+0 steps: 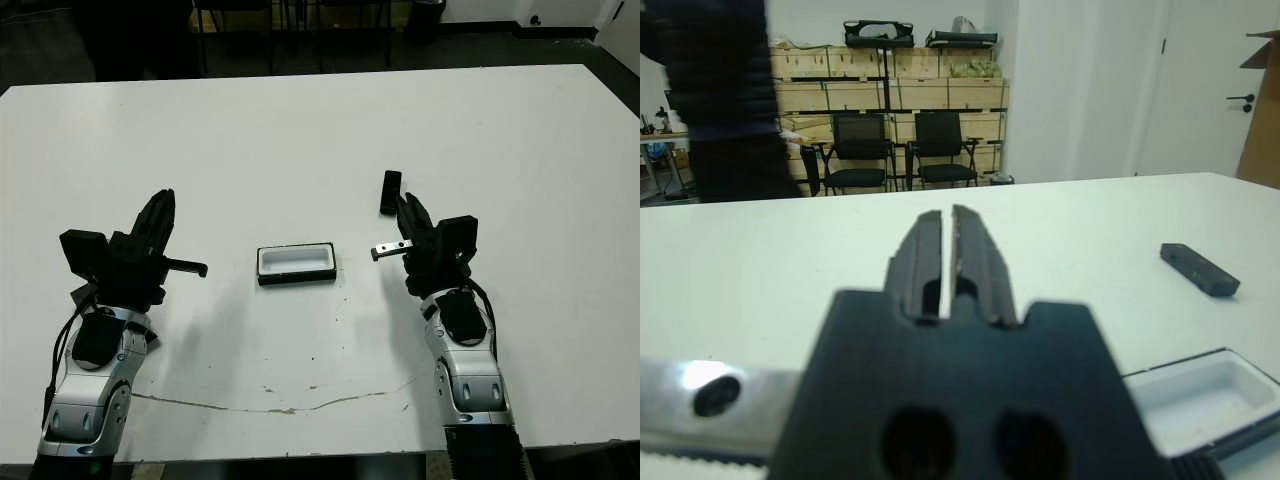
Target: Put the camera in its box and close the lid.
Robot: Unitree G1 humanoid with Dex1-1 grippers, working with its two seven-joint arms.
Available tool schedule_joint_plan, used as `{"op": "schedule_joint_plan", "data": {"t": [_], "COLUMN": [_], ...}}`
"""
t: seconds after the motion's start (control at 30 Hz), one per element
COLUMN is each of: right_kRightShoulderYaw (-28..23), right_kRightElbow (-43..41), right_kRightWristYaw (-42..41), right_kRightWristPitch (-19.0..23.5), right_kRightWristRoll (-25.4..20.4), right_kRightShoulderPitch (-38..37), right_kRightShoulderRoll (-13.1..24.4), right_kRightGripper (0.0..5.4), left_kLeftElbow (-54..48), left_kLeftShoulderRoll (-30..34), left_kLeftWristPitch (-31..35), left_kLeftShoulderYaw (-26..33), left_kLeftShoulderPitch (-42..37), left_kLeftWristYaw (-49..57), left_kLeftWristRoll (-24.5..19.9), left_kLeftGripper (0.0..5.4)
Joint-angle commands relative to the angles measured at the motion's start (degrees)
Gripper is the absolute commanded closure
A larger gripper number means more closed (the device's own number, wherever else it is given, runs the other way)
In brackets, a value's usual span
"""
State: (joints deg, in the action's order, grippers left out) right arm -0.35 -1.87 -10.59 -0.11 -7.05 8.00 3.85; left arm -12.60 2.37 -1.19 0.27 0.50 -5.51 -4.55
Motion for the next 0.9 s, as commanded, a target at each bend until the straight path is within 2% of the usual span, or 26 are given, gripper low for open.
{"op": "schedule_joint_plan", "data": {"t": [0.03, 0.33, 0.43, 0.53, 0.6, 0.7, 0.9], "right_kRightShoulderYaw": [-0.2, -1.2, -1.5, -1.9, -2.3, -2.6, -1.6], "right_kRightElbow": [1.2, 2.4, 1.1, 1.5, 4.3, 10.6, 29.1], "right_kRightWristYaw": [0.1, 1.1, 4.5, 8.6, 10.7, 13.1, 13.5], "right_kRightWristPitch": [-0.3, 0.9, 4.8, 9.6, 11.7, 14.5, 12.6], "right_kRightWristRoll": [-0.1, -0.2, 0.9, 2.1, 3.0, 4.6, 7.8], "right_kRightShoulderPitch": [-0.1, 2.1, 4.7, 10.6, 15.9, 23.9, 38.0], "right_kRightShoulderRoll": [-0.3, -0.3, -0.8, -1.4, -1.5, -1.1, 0.3], "right_kRightGripper": [5.4, 5.4, 5.4, 5.4, 5.4, 5.1, 4.12], "left_kLeftElbow": [0.3, 1.9, 2.3, 2.7, 2.9, 3.2, 3.2], "left_kLeftShoulderRoll": [0.3, 0.0, -0.1, -0.3, -0.4, -0.6, -0.7], "left_kLeftWristPitch": [0.7, 0.8, 0.3, -0.1, -0.2, -0.8, -0.9], "left_kLeftShoulderYaw": [0.5, 0.4, 0.3, 0.3, 0.1, -0.3, -0.4], "left_kLeftShoulderPitch": [0.8, -1.0, -0.9, -1.1, -1.1, -1.1, -0.8], "left_kLeftWristYaw": [0.2, 0.5, 0.5, 0.2, 0.2, 0.1, 0.2], "left_kLeftWristRoll": [0.0, 0.3, 0.1, -0.3, -0.3, -0.1, -0.1], "left_kLeftGripper": [5.39, 5.39, 5.39, 5.39, 5.39, 5.4, 5.4]}}
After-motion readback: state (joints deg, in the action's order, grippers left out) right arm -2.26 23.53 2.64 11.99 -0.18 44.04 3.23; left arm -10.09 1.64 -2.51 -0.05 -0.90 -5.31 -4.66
